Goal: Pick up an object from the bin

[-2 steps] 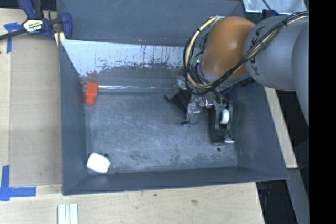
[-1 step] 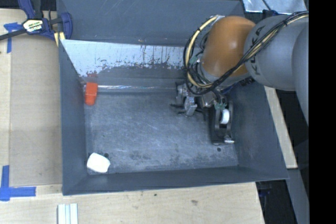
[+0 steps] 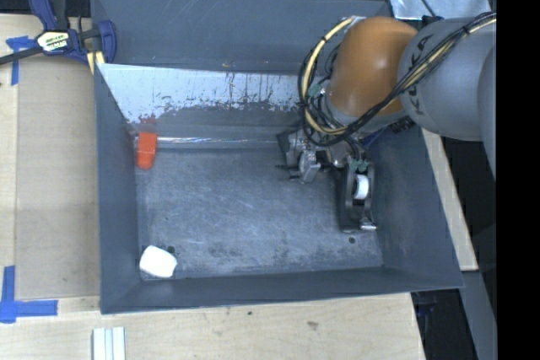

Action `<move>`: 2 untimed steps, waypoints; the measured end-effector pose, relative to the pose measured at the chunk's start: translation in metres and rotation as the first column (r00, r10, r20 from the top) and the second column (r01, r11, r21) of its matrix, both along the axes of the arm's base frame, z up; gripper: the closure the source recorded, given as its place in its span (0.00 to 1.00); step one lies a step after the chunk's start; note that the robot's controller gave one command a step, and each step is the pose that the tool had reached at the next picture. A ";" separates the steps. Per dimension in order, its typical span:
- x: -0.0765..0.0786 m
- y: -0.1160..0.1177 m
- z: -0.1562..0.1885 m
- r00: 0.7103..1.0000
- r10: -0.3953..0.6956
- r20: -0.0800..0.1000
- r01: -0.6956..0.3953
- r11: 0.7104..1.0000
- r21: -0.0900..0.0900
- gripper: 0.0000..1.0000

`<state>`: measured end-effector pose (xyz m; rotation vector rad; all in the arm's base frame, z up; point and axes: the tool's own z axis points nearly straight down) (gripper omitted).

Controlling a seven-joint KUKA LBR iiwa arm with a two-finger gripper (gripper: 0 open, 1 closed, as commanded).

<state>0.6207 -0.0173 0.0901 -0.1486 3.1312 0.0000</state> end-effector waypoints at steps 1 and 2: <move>0.003 0.000 0.058 1.000 -0.001 0.004 0.001 1.000 0.000 1.00; 0.005 0.000 0.105 1.000 -0.003 0.004 0.003 1.000 -0.001 1.00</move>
Offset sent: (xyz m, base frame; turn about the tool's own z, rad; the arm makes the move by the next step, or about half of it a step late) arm 0.0001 0.0001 0.0534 0.0000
